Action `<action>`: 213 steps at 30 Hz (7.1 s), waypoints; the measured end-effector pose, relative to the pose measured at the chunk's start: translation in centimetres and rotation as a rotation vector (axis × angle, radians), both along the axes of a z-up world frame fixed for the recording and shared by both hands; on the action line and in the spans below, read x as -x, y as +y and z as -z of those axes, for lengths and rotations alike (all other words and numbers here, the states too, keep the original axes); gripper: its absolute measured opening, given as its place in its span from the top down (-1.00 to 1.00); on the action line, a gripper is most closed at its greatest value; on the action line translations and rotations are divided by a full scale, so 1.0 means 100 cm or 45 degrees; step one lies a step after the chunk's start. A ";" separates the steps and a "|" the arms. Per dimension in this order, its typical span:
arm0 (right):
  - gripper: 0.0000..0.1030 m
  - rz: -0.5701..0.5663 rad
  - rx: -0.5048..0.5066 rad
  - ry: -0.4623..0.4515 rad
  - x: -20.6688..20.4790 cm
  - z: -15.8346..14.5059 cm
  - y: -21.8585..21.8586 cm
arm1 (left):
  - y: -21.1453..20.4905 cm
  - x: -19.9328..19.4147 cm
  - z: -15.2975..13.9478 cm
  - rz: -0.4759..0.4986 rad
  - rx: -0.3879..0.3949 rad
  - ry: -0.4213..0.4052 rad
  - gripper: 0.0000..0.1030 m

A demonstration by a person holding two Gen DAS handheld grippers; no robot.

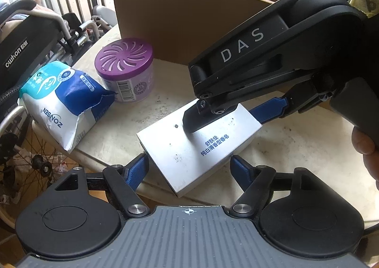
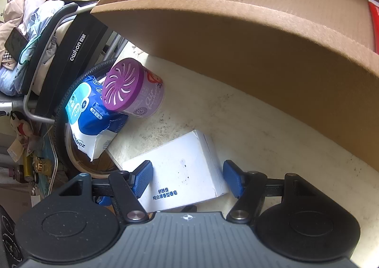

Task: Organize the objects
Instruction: 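Close the right gripper on the white box on the table, then lift the white box off the table with the right gripper, then carry the white box over the cardboard box with the right gripper, then lower the white box into the cardboard box and open the right gripper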

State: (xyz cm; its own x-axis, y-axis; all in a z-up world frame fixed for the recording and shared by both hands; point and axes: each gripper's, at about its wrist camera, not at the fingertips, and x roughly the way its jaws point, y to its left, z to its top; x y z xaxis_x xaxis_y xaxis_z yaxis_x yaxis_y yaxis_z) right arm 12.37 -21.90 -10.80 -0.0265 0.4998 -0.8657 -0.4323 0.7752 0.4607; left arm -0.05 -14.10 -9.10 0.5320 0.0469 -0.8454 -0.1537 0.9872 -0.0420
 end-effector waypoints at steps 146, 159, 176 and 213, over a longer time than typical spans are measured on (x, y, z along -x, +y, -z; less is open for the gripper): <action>-0.27 0.775 -0.143 -0.455 -0.008 -0.298 -0.055 | -0.007 -0.076 -0.255 0.735 0.005 -0.285 -0.43; -0.27 0.742 -0.098 -0.394 -0.035 -0.284 -0.028 | 0.011 -0.103 -0.245 0.664 0.052 -0.215 -0.43; -0.27 0.646 -0.246 -0.214 -0.136 -0.227 -0.034 | 0.000 -0.177 -0.216 0.558 -0.116 -0.056 -0.43; -0.19 0.735 -0.356 0.077 -0.255 0.000 -0.053 | -0.010 -0.305 -0.033 0.526 -0.280 0.280 -0.71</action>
State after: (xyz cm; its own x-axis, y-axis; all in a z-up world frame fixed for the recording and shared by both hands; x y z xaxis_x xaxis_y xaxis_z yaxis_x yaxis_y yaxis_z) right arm 37.89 -27.17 -10.76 0.2698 0.6545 -0.7063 0.0515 0.7226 0.6893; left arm 30.48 -15.12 -5.80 0.3541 0.0595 -0.9333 0.2691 0.9493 0.1626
